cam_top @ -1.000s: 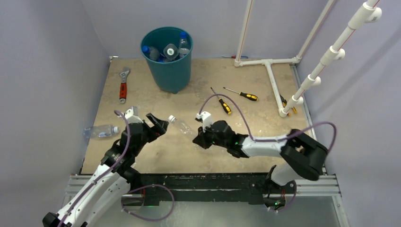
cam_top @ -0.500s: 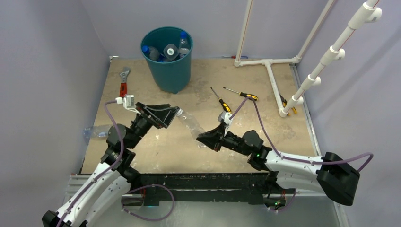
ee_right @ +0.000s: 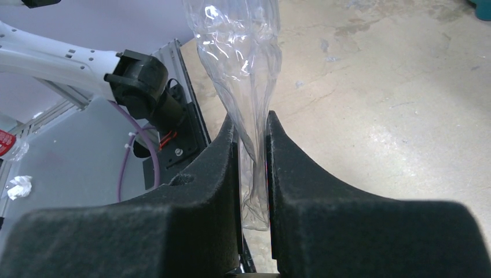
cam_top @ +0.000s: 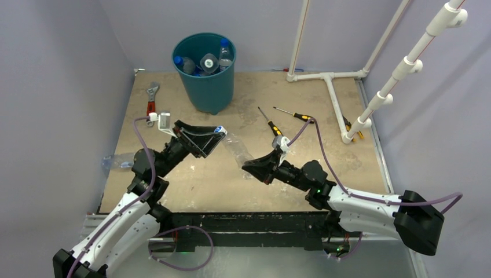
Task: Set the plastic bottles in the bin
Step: Pick up the plastic bottle at the center of the board.
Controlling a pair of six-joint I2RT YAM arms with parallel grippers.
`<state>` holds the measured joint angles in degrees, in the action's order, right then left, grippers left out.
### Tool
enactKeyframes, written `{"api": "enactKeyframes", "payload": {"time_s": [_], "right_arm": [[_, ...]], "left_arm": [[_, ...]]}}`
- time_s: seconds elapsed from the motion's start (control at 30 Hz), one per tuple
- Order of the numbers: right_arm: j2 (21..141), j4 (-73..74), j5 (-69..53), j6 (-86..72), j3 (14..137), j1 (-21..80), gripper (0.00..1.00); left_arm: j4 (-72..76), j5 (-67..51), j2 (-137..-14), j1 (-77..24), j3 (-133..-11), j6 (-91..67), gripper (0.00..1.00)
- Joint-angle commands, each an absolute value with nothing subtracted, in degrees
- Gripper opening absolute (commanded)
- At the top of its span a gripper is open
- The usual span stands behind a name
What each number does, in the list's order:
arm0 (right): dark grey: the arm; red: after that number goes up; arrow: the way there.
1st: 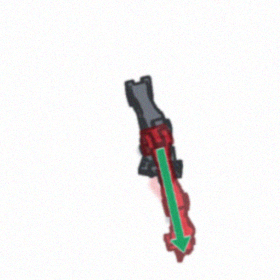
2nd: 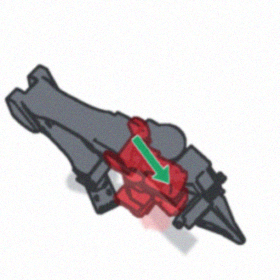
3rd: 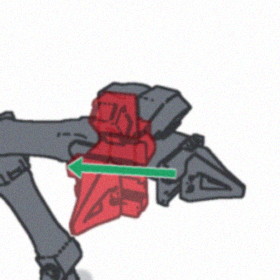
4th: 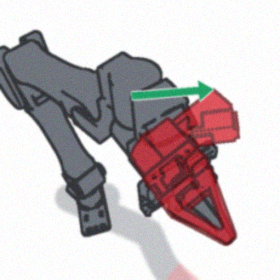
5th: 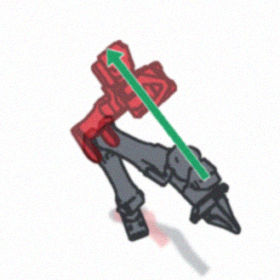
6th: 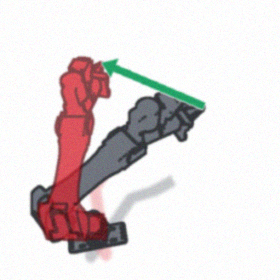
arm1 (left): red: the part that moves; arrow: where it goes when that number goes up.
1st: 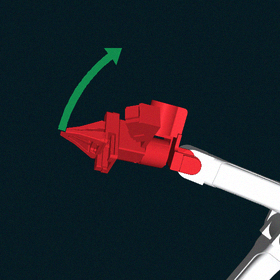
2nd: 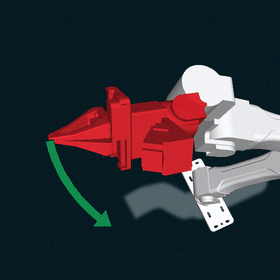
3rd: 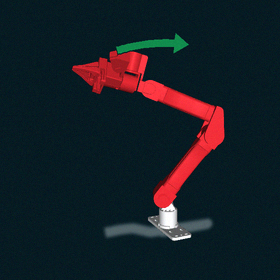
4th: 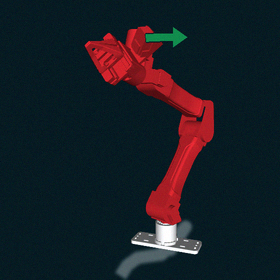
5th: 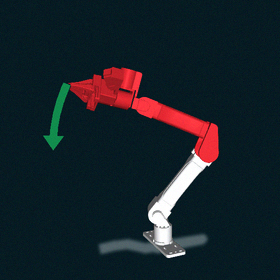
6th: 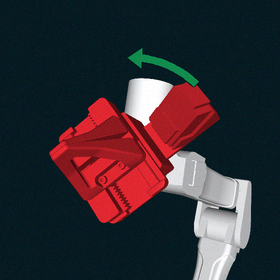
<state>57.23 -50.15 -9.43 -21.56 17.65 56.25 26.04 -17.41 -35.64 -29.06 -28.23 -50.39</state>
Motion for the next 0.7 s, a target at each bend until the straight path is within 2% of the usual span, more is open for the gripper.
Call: {"api": "enactKeyframes", "payload": {"time_s": [0.0, 0.1, 0.23, 0.33, 0.53, 0.67], "right_arm": [[56.0, -51.1, -7.6, -21.3, 17.6, 56.5, 0.0], [56.0, -50.3, -7.5, -20.9, 18.1, 56.4, 0.0], [55.4, -49.8, -7.2, -21.0, 17.8, 56.4, 0.0], [55.2, -49.4, -6.9, -20.8, 17.6, 56.4, 0.0], [55.5, -51.4, -10.8, -20.9, 17.7, 56.4, 0.0], [55.7, -53.9, -17.6, -23.8, 17.9, 56.4, 0.0]], "left_arm": [[31.1, -20.3, -37.2, -29.3, -29.9, -52.3, 0.62], [32.5, -21.2, -38.6, -29.4, -30.0, -53.0, 0.55], [34.0, -22.4, -40.0, -29.4, -30.1, -53.7, 0.36], [35.0, -22.8, -40.5, -29.4, -29.9, -54.1, 0.29], [40.7, -25.3, -41.7, -29.4, -29.3, -54.4, 0.0], [48.4, -28.7, -42.3, -29.4, -27.8, -55.2, 0.0]]}}
